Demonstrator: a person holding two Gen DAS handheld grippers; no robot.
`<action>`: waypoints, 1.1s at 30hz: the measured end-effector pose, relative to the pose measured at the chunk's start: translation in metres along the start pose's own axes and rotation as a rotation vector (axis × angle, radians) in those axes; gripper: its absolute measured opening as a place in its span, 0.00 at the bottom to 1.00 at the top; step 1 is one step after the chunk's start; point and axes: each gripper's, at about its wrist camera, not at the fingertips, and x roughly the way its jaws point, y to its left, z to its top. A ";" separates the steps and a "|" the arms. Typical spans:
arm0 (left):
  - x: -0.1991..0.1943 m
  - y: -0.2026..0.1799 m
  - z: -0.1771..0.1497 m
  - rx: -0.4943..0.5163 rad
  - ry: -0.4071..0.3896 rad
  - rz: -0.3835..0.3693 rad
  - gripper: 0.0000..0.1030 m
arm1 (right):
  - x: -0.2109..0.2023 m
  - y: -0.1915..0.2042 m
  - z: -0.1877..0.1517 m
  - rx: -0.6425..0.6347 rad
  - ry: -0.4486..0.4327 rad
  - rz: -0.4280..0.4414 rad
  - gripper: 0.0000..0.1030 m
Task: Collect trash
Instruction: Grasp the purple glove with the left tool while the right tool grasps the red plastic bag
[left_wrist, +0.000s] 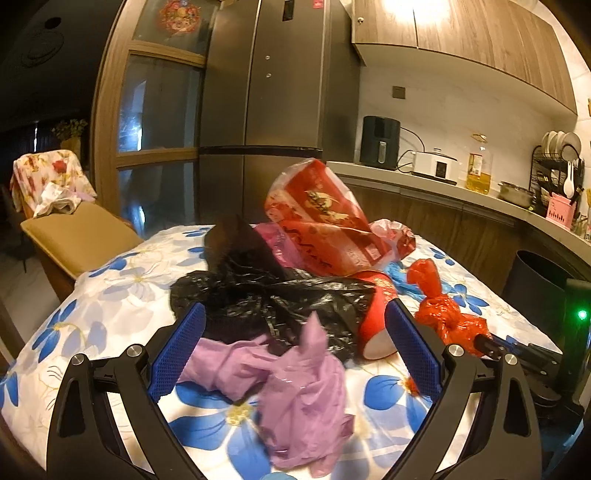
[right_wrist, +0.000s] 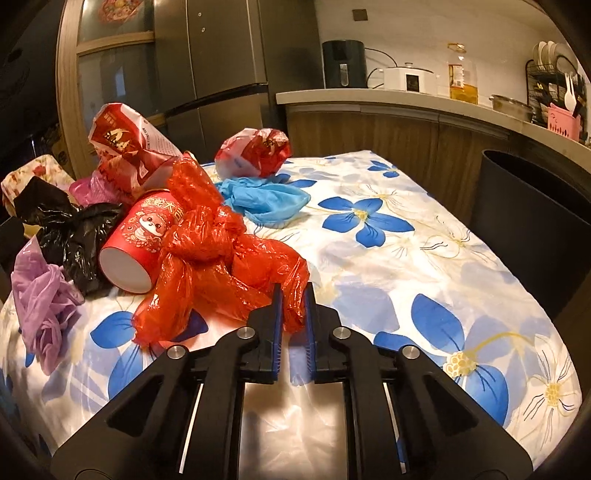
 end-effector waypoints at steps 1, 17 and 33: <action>0.000 0.002 -0.001 -0.001 0.008 0.000 0.91 | -0.002 0.001 0.000 -0.003 -0.007 -0.002 0.09; 0.013 0.019 -0.033 0.011 0.174 -0.017 0.53 | -0.030 0.000 -0.002 -0.002 -0.044 -0.032 0.09; -0.007 0.004 -0.043 0.061 0.170 -0.086 0.14 | -0.035 -0.005 -0.001 0.012 -0.057 -0.048 0.09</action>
